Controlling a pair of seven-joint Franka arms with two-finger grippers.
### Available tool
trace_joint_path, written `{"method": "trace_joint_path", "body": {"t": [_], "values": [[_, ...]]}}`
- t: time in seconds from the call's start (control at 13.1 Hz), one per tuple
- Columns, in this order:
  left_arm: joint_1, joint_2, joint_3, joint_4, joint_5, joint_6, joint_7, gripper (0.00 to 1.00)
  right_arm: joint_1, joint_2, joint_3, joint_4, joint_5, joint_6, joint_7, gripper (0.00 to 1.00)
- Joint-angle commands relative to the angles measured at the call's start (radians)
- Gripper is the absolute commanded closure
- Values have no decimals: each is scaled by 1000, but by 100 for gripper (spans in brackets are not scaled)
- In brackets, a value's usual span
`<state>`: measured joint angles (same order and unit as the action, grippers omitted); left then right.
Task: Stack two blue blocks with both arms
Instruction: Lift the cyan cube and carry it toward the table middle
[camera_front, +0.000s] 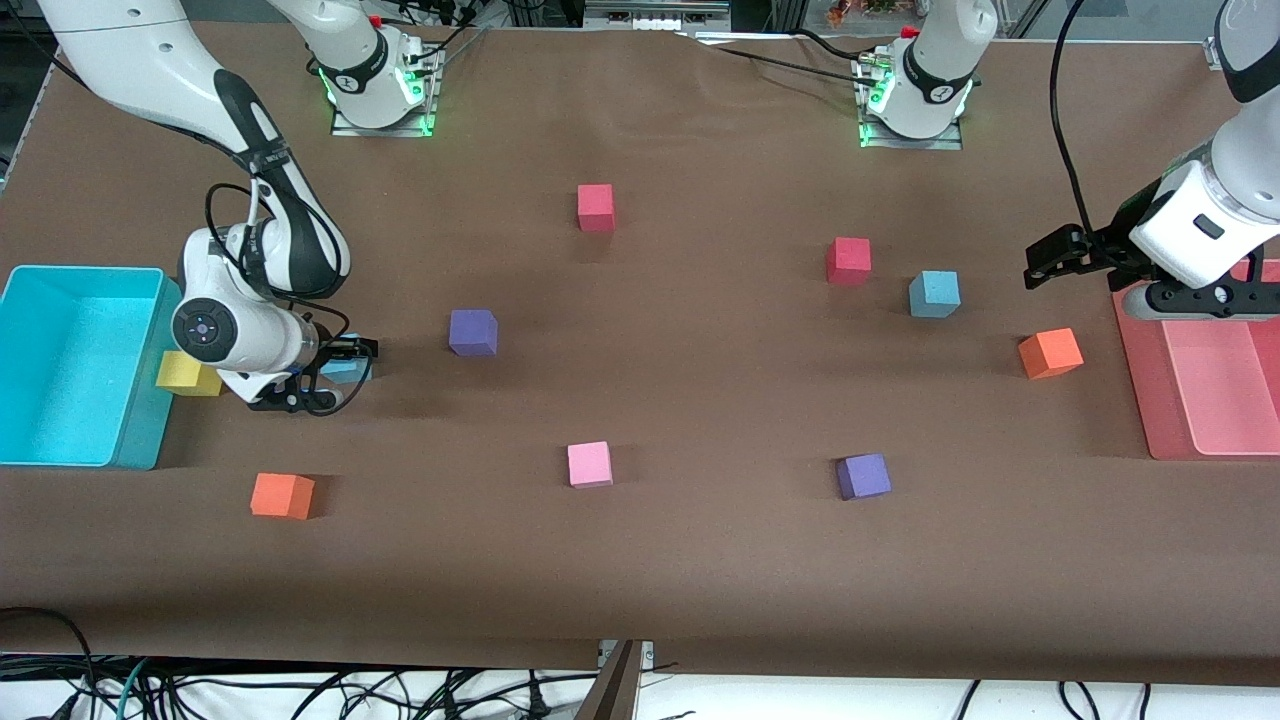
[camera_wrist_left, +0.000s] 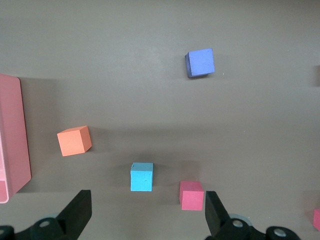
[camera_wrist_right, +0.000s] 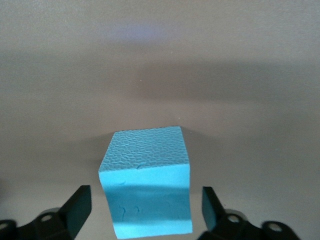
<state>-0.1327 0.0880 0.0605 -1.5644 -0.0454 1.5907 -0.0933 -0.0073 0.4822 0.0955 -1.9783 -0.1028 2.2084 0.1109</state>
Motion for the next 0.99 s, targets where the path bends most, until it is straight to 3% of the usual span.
{"method": "trace_joint_path", "body": {"t": [0.0, 0.15, 0.3, 0.46, 0.76, 0.91], "values": [[2, 9, 1, 26, -2, -23, 10, 0, 0, 7, 4, -2, -18, 10, 3, 70], [2, 10, 1, 26, -2, -29, 10, 0, 0, 7, 4, -1, -18, 8, 1, 100], [2, 10, 1, 26, -2, -29, 10, 0, 1, 6, 4, 30, -20, -10, 0, 100], [2, 10, 1, 26, -2, -29, 10, 0, 6, -8, 15, 93, -18, -117, 3, 100], [2, 10, 1, 26, -1, -29, 10, 0, 76, 1, 66, 361, -3, -430, 21, 100], [2, 10, 1, 26, -2, -29, 10, 0, 157, 19, 67, 452, 47, -507, 62, 100]]}}
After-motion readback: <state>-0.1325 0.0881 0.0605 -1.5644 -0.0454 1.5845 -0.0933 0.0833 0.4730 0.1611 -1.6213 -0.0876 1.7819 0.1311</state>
